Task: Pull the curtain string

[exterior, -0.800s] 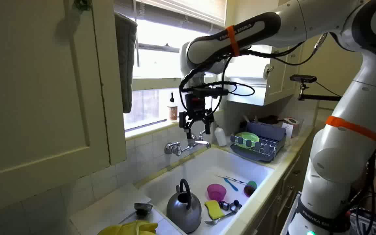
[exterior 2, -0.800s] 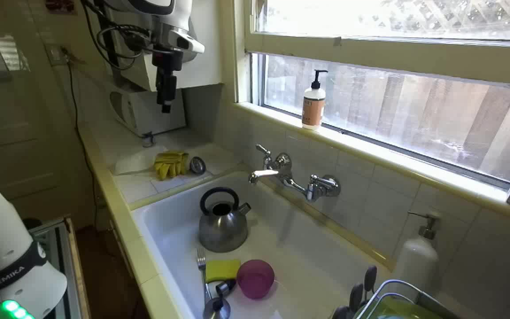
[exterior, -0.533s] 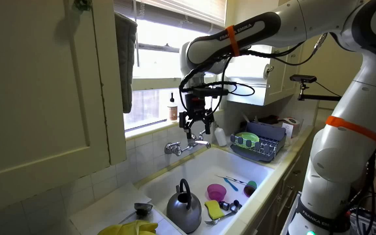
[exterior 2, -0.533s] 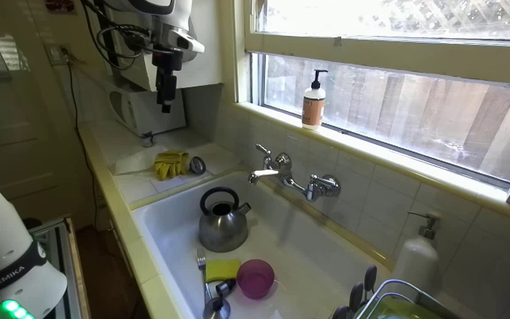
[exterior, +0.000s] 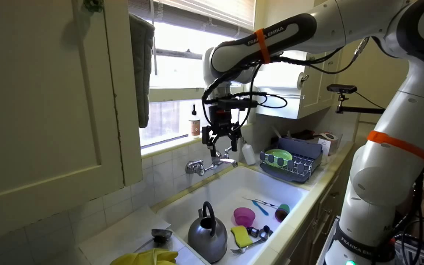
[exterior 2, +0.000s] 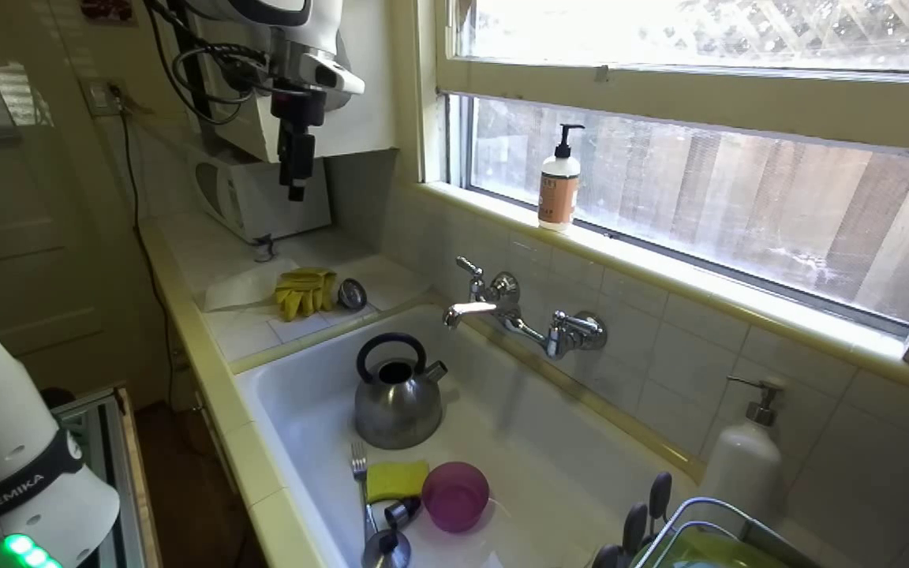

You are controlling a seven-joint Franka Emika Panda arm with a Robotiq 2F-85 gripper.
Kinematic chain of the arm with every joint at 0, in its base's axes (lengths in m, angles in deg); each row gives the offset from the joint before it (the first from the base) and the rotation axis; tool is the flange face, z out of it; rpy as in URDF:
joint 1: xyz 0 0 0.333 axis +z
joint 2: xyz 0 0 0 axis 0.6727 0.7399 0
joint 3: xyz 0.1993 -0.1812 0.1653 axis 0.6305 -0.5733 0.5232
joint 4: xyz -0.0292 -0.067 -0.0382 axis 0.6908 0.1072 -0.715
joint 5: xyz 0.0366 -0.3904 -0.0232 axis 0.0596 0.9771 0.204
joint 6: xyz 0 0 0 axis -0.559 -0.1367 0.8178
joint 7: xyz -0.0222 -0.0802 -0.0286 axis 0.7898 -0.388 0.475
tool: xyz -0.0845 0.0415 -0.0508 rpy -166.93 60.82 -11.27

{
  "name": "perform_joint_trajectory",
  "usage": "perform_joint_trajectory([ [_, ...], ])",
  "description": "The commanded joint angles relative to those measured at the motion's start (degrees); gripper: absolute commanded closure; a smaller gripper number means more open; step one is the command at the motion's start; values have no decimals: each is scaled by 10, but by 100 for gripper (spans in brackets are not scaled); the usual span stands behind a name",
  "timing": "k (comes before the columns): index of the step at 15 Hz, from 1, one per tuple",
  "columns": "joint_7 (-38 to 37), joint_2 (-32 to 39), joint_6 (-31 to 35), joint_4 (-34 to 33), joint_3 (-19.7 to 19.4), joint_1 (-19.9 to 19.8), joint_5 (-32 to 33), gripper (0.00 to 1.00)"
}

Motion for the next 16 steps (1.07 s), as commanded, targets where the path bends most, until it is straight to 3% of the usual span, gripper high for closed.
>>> perform_joint_trajectory([
  [1, -1, 1, -1, -1, -6, 7, 2, 0],
  [7, -1, 1, -1, -1, -6, 7, 2, 0],
  [9, 31, -30, 8, 8, -12, 11, -3, 0],
  [11, 27, -26, 75, -5, -19, 4, -21, 0],
  [16, 14, 33, 190, -108, -40, 3, -69, 0],
])
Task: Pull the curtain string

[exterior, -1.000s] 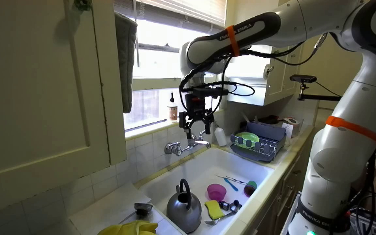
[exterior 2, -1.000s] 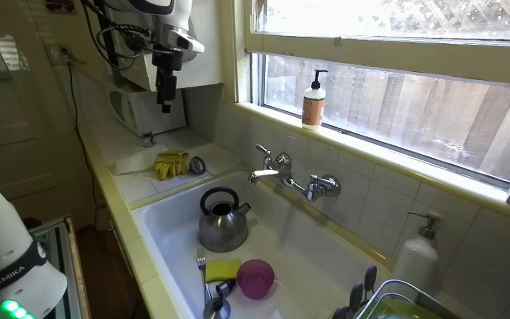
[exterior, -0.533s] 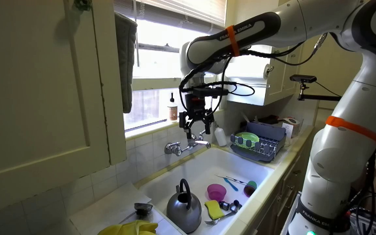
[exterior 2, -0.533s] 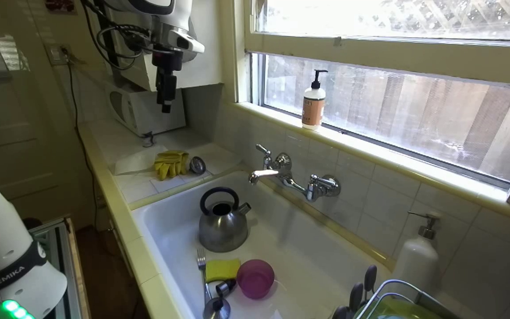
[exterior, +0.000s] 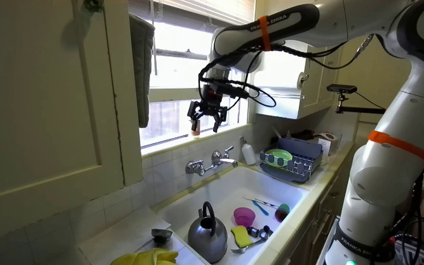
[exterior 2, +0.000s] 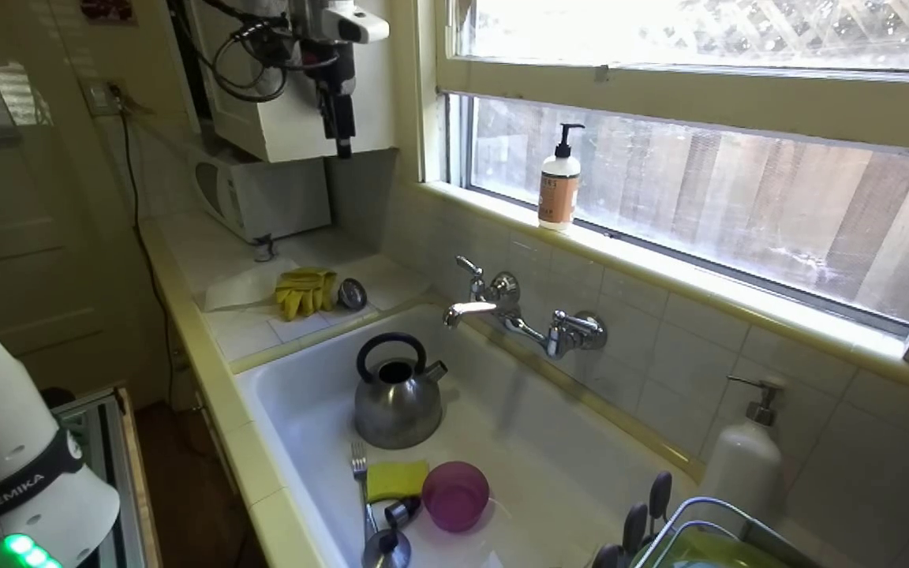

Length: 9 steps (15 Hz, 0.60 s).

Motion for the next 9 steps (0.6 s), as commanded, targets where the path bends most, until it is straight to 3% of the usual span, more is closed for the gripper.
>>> perform_joint_trajectory([
  [1, -11, 48, 74, -81, -8, 6, -44, 0],
  [5, -33, 88, 191, -165, 9, 21, -70, 0],
  [9, -62, 130, 345, -220, 32, 37, -49, 0],
])
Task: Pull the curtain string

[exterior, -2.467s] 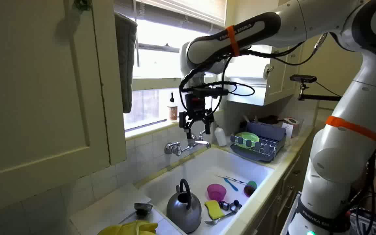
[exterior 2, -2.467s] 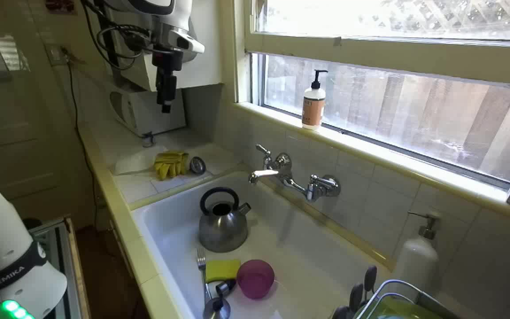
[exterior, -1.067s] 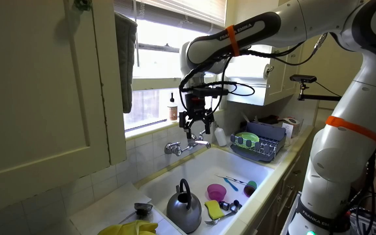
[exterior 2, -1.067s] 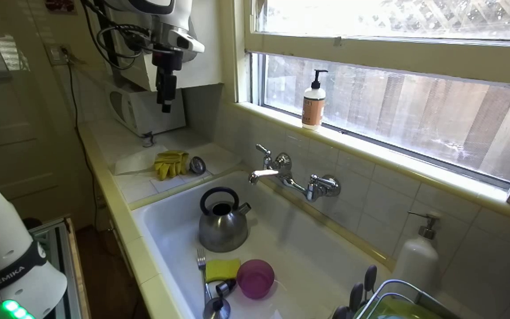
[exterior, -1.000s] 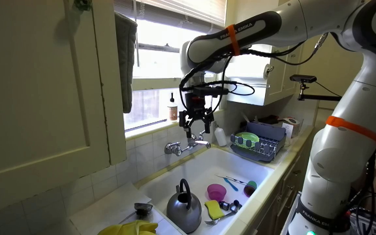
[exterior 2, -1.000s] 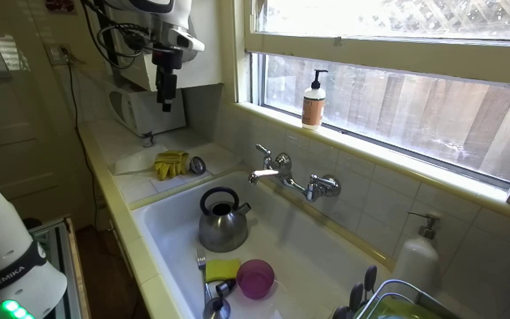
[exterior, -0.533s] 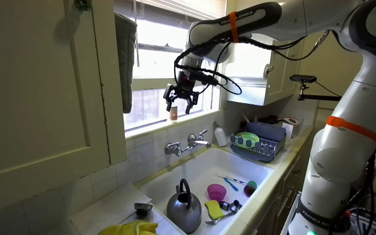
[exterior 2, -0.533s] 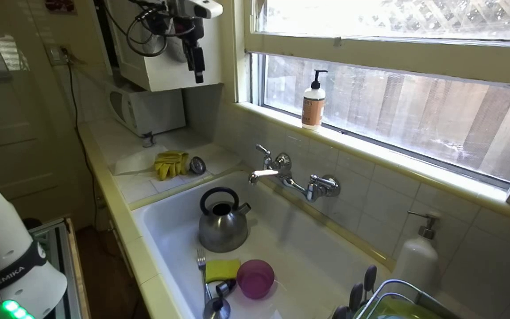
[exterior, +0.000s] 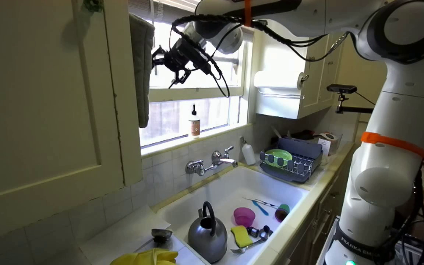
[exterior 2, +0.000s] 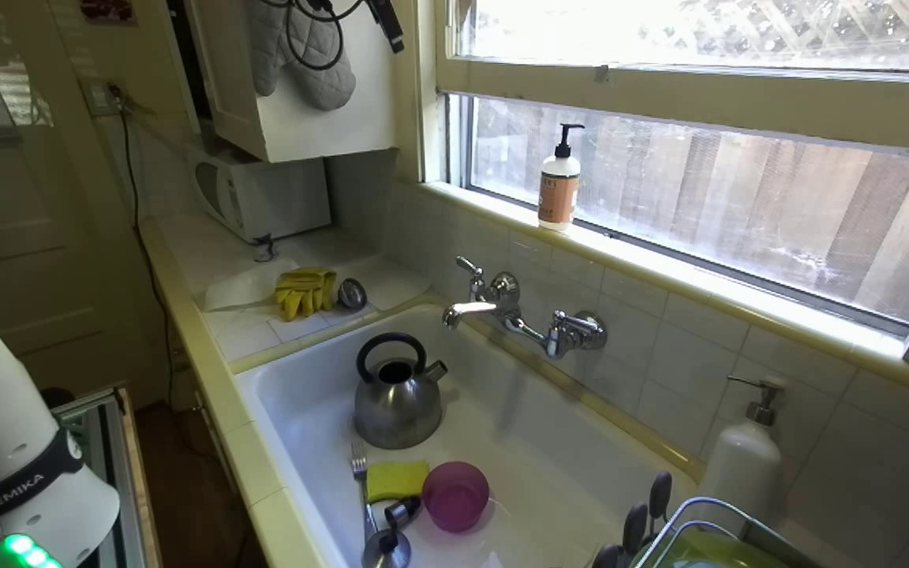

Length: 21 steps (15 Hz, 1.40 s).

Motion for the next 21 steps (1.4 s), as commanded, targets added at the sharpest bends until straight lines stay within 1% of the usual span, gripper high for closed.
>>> perform_joint_trajectory([
  [1, -22, 49, 130, -50, 16, 17, 19, 0],
  [2, -17, 61, 175, -56, 20, 21, 30, 0],
  [3, -9, 33, 120, -35, 10, 19, 14, 0],
  [4, -8, 39, 133, -39, 11, 22, 15, 0],
  [9, -8, 39, 133, -38, 7, 22, 15, 0],
  [10, 32, 34, 191, -21, 9, 23, 34, 0],
  [11, 29, 37, 221, -21, 10, 20, 57, 0],
  [15, 70, 58, 361, -21, 11, 22, 101, 0],
  [16, 76, 62, 395, -20, 17, 15, 119, 0],
  [20, 107, 72, 517, -10, 9, 7, 183, 0],
  [21, 146, 72, 543, -6, -3, 15, 166, 0],
])
